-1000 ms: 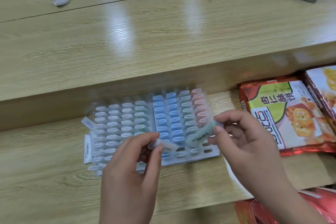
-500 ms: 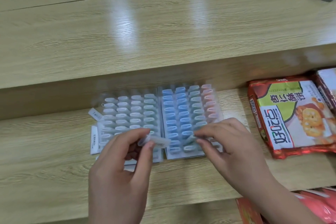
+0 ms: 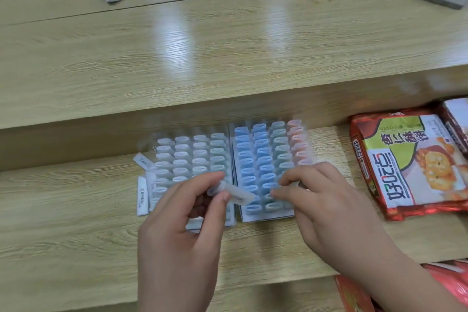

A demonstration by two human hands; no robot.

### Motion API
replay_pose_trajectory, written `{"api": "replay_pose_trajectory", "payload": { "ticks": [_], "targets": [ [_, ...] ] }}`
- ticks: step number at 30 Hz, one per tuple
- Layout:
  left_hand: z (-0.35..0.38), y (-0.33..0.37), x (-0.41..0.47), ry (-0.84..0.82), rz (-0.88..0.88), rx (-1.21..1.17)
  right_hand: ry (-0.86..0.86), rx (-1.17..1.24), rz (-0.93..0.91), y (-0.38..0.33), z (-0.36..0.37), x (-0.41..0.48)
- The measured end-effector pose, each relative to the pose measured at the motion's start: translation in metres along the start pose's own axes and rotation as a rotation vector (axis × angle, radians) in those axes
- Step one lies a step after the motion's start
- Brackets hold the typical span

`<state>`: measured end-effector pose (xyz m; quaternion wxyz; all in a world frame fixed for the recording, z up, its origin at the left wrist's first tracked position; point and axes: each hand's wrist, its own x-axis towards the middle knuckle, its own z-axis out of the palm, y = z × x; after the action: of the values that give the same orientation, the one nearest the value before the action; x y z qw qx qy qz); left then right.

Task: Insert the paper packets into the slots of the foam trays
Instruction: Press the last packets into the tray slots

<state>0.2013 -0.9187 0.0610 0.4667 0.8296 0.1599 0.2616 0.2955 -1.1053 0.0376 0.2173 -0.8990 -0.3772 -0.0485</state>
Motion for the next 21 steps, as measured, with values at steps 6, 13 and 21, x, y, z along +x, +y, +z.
{"api": "replay_pose_trajectory", "payload": {
  "ticks": [6, 13, 21],
  "targets": [
    [0.025, 0.018, 0.002, -0.131, 0.117, 0.000, 0.154, 0.399, 0.087, -0.015, -0.012, -0.002],
    [0.054, 0.014, 0.000, -0.229, 0.091, 0.062, 0.295, 0.435, 0.222, 0.021, -0.019, -0.015],
    [0.068, -0.011, -0.008, -0.357, 0.246, 0.396, 0.233, 0.565, 0.383, 0.058, 0.000, -0.016]
  ]
}}
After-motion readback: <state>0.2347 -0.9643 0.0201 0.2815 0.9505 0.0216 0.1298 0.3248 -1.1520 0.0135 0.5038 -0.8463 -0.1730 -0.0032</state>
